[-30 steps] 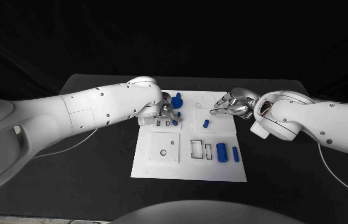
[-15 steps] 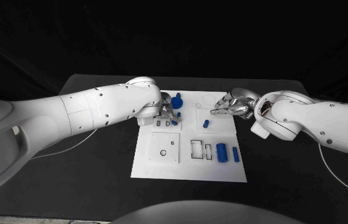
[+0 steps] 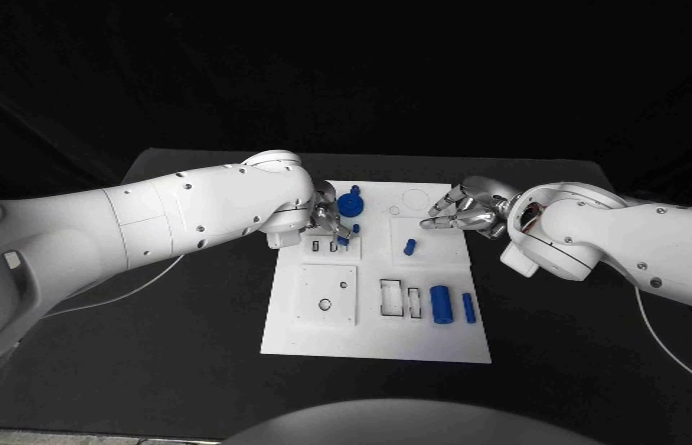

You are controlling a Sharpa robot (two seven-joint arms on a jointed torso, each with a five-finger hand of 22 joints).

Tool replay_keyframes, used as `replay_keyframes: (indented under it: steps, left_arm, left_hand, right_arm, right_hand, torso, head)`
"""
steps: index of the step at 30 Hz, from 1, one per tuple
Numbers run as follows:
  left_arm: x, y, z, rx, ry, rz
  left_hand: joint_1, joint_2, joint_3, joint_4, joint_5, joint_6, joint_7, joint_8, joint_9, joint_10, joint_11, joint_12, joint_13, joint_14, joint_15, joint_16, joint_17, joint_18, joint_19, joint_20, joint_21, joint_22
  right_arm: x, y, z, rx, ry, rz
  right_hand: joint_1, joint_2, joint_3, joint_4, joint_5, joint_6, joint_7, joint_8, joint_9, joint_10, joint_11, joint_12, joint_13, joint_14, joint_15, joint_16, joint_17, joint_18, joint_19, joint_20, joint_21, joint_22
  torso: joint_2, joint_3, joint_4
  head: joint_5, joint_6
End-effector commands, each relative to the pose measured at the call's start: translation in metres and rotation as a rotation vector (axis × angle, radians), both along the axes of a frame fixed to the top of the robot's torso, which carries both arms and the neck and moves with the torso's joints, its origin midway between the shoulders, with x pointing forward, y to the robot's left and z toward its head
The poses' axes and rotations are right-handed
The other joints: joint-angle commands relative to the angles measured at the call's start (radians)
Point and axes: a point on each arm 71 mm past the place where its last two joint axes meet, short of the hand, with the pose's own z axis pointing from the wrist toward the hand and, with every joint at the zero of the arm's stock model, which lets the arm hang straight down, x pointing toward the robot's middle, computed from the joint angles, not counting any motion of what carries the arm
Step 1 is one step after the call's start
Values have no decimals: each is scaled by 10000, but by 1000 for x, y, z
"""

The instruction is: Assemble the parts on the task board

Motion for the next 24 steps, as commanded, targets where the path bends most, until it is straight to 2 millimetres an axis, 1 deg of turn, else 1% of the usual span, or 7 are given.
replay_keyframes:
  steps: [1, 5, 8, 10, 13, 19, 24]
  left_arm:
    - [1, 1, 7, 60, -166, -67]
    - [2, 7, 12, 257, -152, -34]
    - [1, 12, 15, 498, -55, -13]
    - [1, 14, 15, 690, -16, -13]
    - [0, 17, 16, 934, 50, -56]
    - [-2, 19, 17, 1483, 250, -155]
    - [-2, 19, 16, 1946, 422, -206]
  left_hand:
    - [103, -84, 95, -20, 52, 57, -54, -32, 26, 1042, -58, 23, 2623, 1077, -74, 26, 2635, 73, 215, -71, -7, 2338]
    - [285, -186, 164, -59, 91, 100, -82, -54, 41, 1042, -88, 23, 2623, 1077, -98, 26, 2635, 74, 214, -87, -11, 2337]
    - [334, -218, 182, -67, 113, 111, -87, -62, 44, 1042, -94, 23, 2623, 1077, -105, 26, 2635, 77, 203, -90, -20, 2333]
    - [335, -219, 183, -66, 113, 112, -87, -62, 44, 1042, -94, 23, 2623, 1077, -105, 26, 2635, 78, 200, -90, -23, 2332]
    - [339, -237, 184, -57, 123, 131, -87, -60, 47, 1042, -96, 23, 2623, 1077, -108, 26, 2635, 83, 182, -93, -37, 2326]
    - [288, -270, 169, -7, 140, 162, -78, -69, 48, 1042, -92, 23, 2623, 1077, -112, 26, 2635, 85, 174, -98, -45, 2323]
    - [277, -273, 168, 0, 143, 167, -77, -72, 47, 1042, -92, 23, 2623, 1077, -113, 26, 2635, 91, 150, -98, -65, 2314]
  right_arm:
    - [0, 0, -1, -120, 65, 113]
    - [0, 0, -2, -124, 70, 109]
    - [0, 0, -2, -127, 70, 102]
    - [0, 0, -2, -128, 70, 92]
    - [0, -1, -2, -134, 73, 71]
    - [0, -1, -3, -138, 78, 61]
    - [0, -1, -3, -137, 88, 65]
  right_hand:
    - [6, 95, -40, -2, 40, 13, 43, 59, 13, 1030, 70, 39, 2634, 1023, 72, 41, 2632, -68, 1048, 58, 45, 2631]
    - [6, 95, -40, -2, 40, 13, 43, 59, 13, 1030, 70, 39, 2634, 1023, 72, 41, 2632, -68, 1048, 58, 45, 2631]
    - [6, 95, -40, -2, 40, 13, 43, 59, 13, 1030, 70, 39, 2634, 1023, 72, 41, 2632, -68, 1048, 58, 45, 2631]
    - [6, 95, -40, -2, 40, 13, 43, 59, 13, 1030, 70, 39, 2634, 1023, 72, 41, 2632, -68, 1048, 58, 45, 2631]
    - [13, 108, -49, 3, 43, 14, 62, 70, 18, 1030, 94, 39, 2634, 1023, 91, 41, 2632, -68, 1048, 70, 45, 2631]
    - [13, 108, -49, 3, 43, 14, 62, 70, 18, 1030, 94, 39, 2634, 1023, 91, 41, 2632, -68, 1048, 70, 45, 2631]
    - [13, 108, -49, 3, 43, 14, 62, 70, 18, 1030, 94, 39, 2634, 1023, 91, 41, 2632, -68, 1048, 70, 45, 2631]
  torso:
    - [1, 7, 0]
    - [3, 4, 2]
    - [3, 3, -3]
    - [9, 1, 5]
    - [14, -8, 20]
    - [15, -7, -9]
    - [15, -13, -7]
  head:
    - [16, 10]
    - [26, -8]
    - [29, -24]
    - [12, -14]
    - [-3, -38]
    - [49, -51]
    - [38, -66]
